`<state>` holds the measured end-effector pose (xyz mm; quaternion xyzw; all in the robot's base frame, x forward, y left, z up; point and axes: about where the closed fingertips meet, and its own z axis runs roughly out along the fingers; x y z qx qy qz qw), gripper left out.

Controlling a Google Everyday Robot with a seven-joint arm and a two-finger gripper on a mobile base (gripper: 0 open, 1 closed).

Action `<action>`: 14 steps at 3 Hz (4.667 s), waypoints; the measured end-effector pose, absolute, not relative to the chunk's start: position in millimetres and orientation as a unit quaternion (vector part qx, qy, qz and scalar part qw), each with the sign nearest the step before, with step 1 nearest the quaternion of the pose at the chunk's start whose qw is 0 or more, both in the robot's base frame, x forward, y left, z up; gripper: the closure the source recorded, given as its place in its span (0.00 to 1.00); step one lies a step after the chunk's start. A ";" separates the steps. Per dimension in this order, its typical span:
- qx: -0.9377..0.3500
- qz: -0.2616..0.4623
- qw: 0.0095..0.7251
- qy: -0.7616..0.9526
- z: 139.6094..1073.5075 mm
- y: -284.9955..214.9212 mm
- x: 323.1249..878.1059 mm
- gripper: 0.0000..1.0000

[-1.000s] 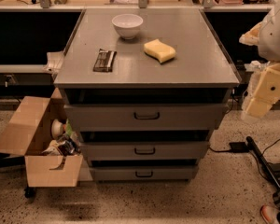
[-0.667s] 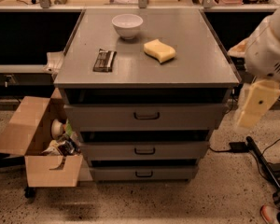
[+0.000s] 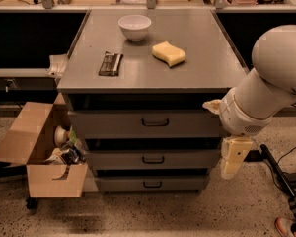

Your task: Open top drawer

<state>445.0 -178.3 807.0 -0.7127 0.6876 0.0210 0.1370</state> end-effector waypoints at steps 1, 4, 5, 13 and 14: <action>-0.714 0.022 0.138 0.686 804.4 -179.2 446.9 0.00; -0.752 0.032 0.180 0.633 697.8 -222.2 546.9 0.00; -0.760 0.022 0.185 0.622 677.7 -222.5 582.1 0.00; -0.758 0.024 0.139 0.637 687.7 -207.8 542.3 0.00; -0.759 0.041 0.133 0.636 675.3 -208.4 537.6 0.00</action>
Offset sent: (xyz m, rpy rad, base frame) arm 0.0486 -0.0246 -0.0656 0.0596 -0.0436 0.1122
